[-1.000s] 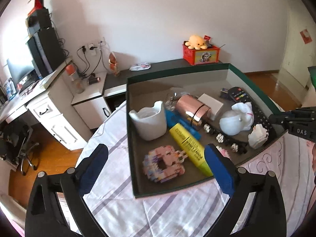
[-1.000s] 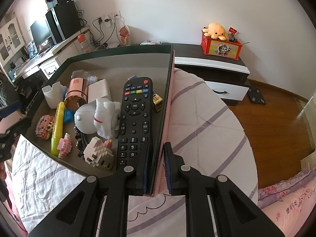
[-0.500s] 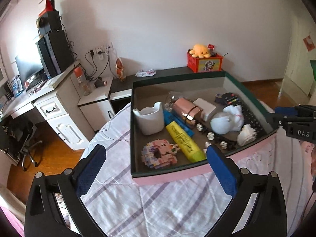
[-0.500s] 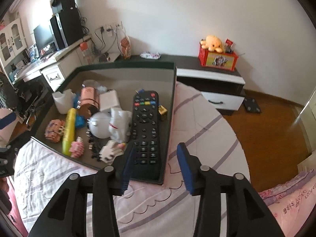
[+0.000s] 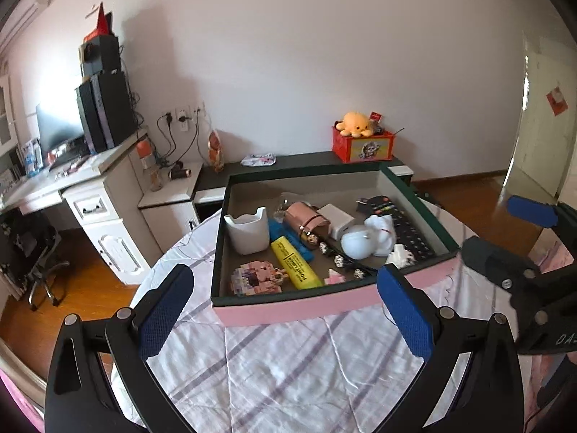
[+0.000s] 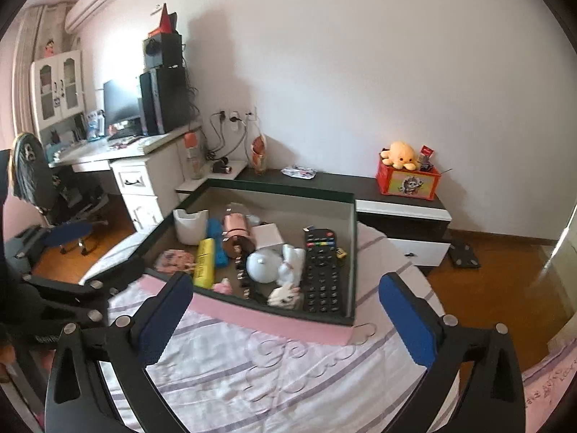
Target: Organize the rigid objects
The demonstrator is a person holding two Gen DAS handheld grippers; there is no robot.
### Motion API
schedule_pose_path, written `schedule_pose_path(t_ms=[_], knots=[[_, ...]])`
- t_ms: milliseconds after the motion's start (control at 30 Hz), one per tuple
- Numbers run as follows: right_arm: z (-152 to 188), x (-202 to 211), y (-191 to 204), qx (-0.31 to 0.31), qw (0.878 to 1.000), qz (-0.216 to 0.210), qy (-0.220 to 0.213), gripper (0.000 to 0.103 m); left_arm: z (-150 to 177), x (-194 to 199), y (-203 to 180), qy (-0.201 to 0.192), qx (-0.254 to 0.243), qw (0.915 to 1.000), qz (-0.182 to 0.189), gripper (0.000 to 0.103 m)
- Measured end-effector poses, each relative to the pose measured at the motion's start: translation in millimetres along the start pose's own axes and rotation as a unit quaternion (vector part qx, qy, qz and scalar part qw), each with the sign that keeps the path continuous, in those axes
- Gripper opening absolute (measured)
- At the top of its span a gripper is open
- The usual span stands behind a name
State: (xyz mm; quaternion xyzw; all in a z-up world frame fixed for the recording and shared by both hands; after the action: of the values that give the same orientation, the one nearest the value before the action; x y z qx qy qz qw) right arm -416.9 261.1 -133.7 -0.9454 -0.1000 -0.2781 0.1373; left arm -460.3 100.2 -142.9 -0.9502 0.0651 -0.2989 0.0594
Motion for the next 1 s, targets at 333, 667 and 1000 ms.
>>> schedule_pose_path(t_ms=[333, 667, 1000], knots=[[2.9, 44.4, 13.9, -0.004, 0.999, 0.01, -0.03, 0.103, 0.0, 51.1, -5.9, -0.048, 0.0, 0.9988, -0.005, 0.103], [-1.8, 104.1, 30.4, 0.004, 0.997, 0.027, -0.068, 0.103, 2.5, 121.2, -3.2, -0.108, 0.016, 0.9939, -0.01, 0.103], [-5.5, 188.1, 57.0, 0.017, 0.991, 0.04, -0.125, 0.103, 12.1, 213.9, 0.2, -0.18, 0.019, 0.9834, -0.017, 0.103]])
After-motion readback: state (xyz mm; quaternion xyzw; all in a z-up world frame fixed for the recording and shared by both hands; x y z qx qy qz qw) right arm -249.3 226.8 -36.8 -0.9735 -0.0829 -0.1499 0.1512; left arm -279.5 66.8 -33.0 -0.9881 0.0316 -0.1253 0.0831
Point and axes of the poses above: each gripper's, at about its wrist camera, not at the fingertips, and x roughly against the way its jaws point, y to its left, z to its underside, the point moved 7 cm from there along -x, roughly the way its jaws point, and after that the axes turned 15 degrees about x, right-handed, at the moved point
